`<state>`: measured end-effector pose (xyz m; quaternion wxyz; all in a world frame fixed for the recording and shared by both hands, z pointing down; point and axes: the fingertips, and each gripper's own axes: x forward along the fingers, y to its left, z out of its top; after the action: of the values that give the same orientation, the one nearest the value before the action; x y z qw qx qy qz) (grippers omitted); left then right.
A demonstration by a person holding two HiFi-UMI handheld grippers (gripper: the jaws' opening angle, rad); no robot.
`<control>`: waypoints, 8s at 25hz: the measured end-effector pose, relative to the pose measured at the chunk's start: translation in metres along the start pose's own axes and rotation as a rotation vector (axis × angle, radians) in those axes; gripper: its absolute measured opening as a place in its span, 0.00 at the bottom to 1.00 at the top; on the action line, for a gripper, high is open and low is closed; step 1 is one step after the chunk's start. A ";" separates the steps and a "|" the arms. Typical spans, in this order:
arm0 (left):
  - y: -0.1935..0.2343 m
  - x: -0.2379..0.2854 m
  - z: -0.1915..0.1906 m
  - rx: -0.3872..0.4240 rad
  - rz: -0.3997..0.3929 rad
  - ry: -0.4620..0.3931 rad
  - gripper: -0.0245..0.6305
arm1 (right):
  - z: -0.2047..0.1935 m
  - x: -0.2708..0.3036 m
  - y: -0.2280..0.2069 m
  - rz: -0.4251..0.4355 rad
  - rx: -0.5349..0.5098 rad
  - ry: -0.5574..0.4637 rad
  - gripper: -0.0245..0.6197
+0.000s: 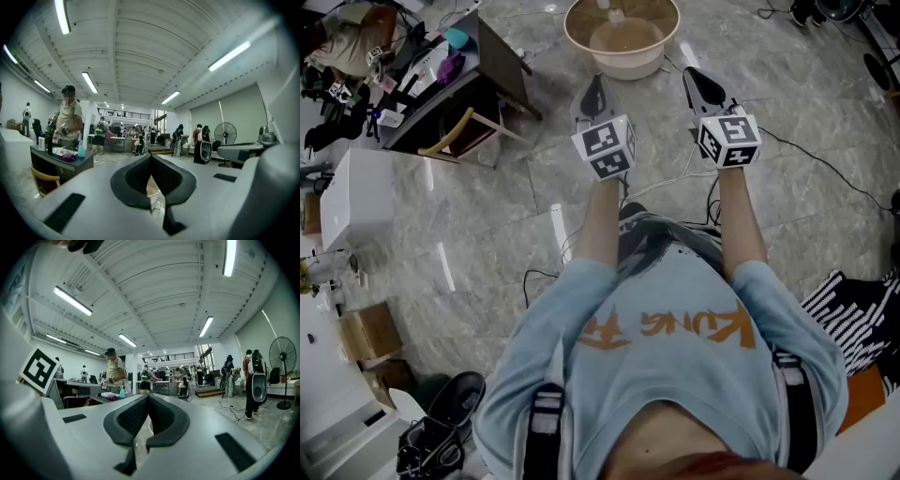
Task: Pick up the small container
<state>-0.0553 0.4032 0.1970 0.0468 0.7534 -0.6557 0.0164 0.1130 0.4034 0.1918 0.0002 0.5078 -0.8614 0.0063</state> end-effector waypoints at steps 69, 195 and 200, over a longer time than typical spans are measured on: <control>0.180 0.561 -0.097 -0.064 -0.044 0.354 0.07 | -0.117 0.534 -0.182 0.172 0.491 0.125 0.06; 0.102 0.706 -0.286 -0.152 0.139 0.409 0.07 | -0.364 0.690 -0.296 0.360 -0.009 0.455 0.27; 0.105 0.699 -0.228 -0.156 0.149 0.377 0.07 | -0.305 0.683 -0.284 0.373 -0.005 0.438 0.27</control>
<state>-0.0536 -0.2795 0.4891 0.2254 0.6807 -0.6884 0.1094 0.0293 -0.3285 0.5040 0.1861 0.3273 -0.9194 0.1136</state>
